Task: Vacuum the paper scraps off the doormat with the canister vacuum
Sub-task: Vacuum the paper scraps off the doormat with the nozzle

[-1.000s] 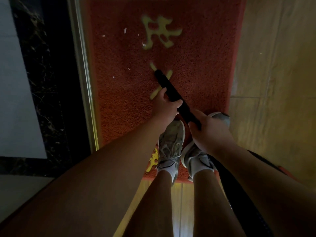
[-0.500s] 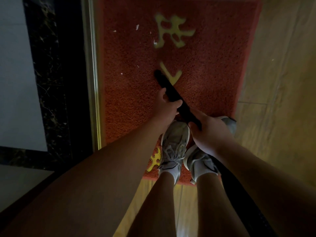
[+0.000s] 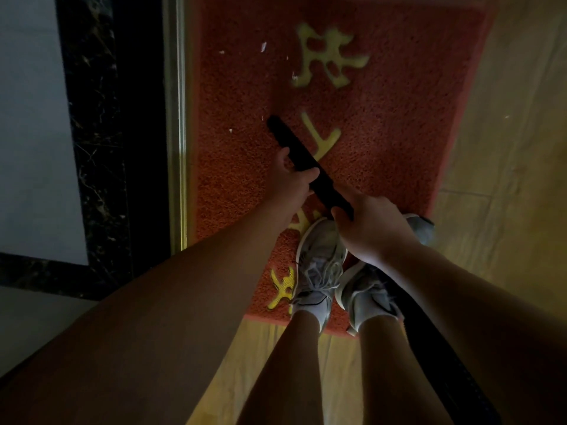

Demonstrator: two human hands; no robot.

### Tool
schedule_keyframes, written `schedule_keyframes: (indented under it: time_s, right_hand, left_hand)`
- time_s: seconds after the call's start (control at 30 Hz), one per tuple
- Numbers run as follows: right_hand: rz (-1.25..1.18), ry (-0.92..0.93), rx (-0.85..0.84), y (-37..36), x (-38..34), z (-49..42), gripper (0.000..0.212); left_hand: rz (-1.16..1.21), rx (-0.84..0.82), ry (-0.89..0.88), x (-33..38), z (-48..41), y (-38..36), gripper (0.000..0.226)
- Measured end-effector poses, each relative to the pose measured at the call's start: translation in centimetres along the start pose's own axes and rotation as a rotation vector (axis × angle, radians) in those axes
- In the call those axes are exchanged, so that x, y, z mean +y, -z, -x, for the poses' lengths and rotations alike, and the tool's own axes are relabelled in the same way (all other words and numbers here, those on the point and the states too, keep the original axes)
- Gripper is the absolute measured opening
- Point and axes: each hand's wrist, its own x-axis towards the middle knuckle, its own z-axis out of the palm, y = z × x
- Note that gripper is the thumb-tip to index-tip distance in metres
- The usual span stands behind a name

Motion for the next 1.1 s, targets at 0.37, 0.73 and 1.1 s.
schedule_keyframes:
  time_s: [0.37, 0.73, 1.1]
  right_hand:
    - [0.016, 0.061, -0.010, -1.1, -1.6, -0.8, 0.048]
    - [0.055, 0.091, -0.057, -2.3, -3.4, -1.5, 0.049]
    - [0.076, 0.099, -0.114, -2.8, -4.5, -2.6, 0.052]
  left_hand:
    - [0.060, 0.021, -0.007, -0.3, -0.3, 2.2, 0.073]
    - [0.078, 0.045, -0.021, -1.1, -0.6, 4.9, 0.069]
    - [0.088, 0.088, -0.026, -0.9, -1.0, 6.4, 0.071]
